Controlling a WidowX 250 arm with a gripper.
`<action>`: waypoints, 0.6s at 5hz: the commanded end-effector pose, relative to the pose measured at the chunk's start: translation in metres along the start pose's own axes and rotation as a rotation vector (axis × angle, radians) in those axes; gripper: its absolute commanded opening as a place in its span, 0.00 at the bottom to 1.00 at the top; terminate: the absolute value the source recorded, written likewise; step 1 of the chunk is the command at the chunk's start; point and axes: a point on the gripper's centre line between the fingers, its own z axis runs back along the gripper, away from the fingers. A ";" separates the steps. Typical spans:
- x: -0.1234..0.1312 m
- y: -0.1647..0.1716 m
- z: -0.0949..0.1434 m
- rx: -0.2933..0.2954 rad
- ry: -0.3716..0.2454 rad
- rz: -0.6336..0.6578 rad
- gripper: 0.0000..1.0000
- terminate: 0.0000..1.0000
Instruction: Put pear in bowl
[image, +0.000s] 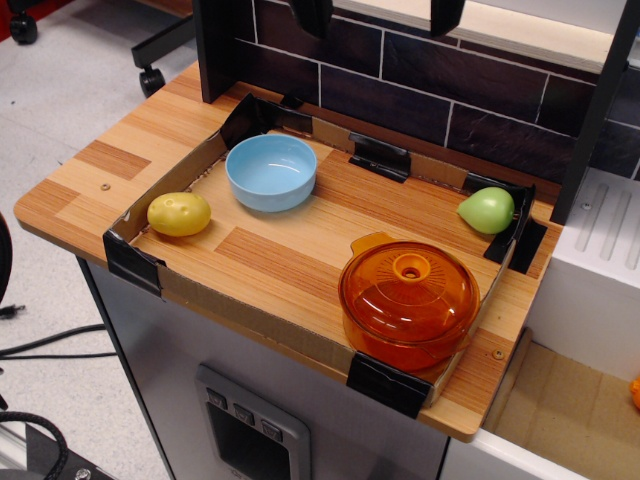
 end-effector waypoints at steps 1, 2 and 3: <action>0.000 0.000 0.000 0.000 0.000 0.000 1.00 0.00; -0.002 -0.027 0.013 -0.087 -0.022 0.255 1.00 0.00; 0.011 -0.045 0.006 -0.075 -0.085 0.498 1.00 0.00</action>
